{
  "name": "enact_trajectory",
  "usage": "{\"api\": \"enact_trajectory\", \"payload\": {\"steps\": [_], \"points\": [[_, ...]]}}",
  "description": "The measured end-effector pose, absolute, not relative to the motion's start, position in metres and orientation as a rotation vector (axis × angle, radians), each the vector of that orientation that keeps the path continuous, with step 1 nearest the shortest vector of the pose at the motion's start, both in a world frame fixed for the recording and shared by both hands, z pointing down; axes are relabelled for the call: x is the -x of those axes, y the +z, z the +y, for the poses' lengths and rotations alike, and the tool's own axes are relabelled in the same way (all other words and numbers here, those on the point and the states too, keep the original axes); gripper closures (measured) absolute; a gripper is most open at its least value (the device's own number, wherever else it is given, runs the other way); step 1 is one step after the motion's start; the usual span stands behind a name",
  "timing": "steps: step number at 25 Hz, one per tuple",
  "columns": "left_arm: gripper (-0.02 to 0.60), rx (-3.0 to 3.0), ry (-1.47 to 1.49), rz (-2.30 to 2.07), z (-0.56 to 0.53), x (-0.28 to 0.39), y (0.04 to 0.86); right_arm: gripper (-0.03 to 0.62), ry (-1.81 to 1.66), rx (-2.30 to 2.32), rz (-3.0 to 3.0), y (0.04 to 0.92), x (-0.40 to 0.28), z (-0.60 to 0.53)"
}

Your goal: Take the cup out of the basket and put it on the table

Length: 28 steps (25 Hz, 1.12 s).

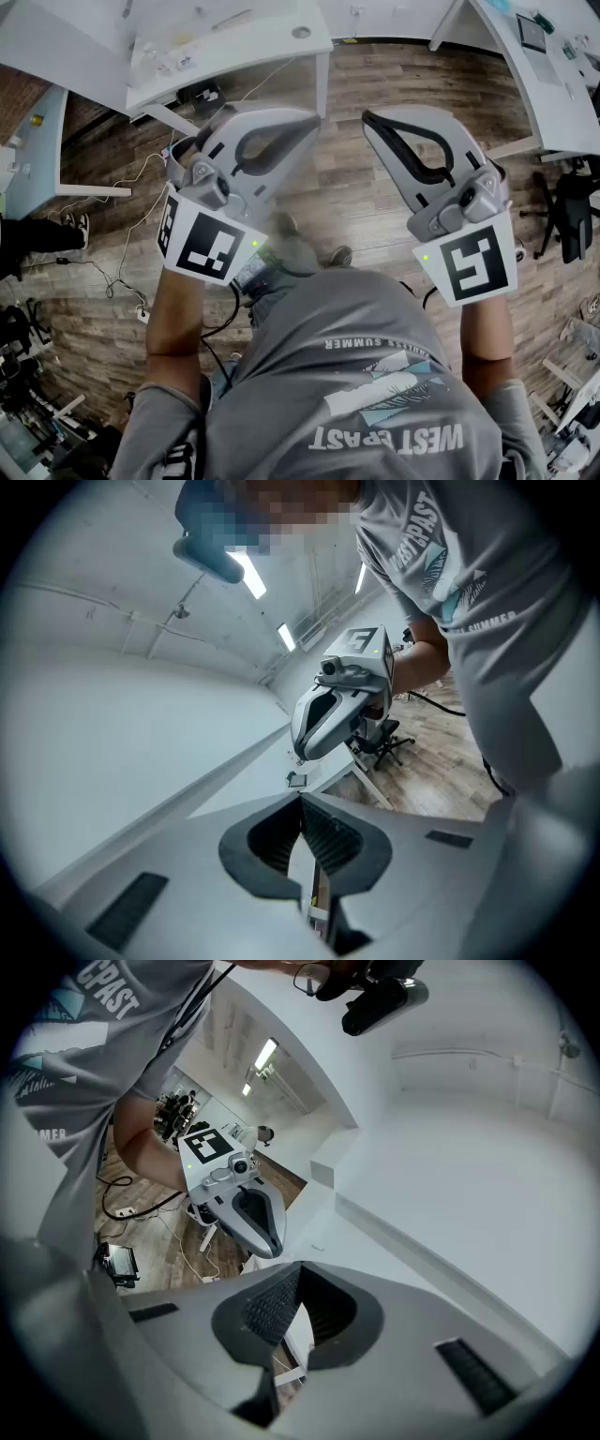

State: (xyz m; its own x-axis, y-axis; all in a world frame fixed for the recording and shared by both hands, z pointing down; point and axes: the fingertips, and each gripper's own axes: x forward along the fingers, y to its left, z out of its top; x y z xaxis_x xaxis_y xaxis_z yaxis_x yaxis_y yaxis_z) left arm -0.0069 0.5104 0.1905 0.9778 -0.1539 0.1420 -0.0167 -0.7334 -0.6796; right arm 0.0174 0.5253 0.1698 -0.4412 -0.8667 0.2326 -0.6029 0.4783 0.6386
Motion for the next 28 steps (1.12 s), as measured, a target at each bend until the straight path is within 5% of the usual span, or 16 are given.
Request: {"api": "enact_trajectory", "payload": {"steps": [28], "points": [[0.572, 2.370, -0.277, -0.001, 0.397, 0.019, 0.204, 0.582, -0.492, -1.373, -2.194, 0.185, -0.016, 0.413]]}}
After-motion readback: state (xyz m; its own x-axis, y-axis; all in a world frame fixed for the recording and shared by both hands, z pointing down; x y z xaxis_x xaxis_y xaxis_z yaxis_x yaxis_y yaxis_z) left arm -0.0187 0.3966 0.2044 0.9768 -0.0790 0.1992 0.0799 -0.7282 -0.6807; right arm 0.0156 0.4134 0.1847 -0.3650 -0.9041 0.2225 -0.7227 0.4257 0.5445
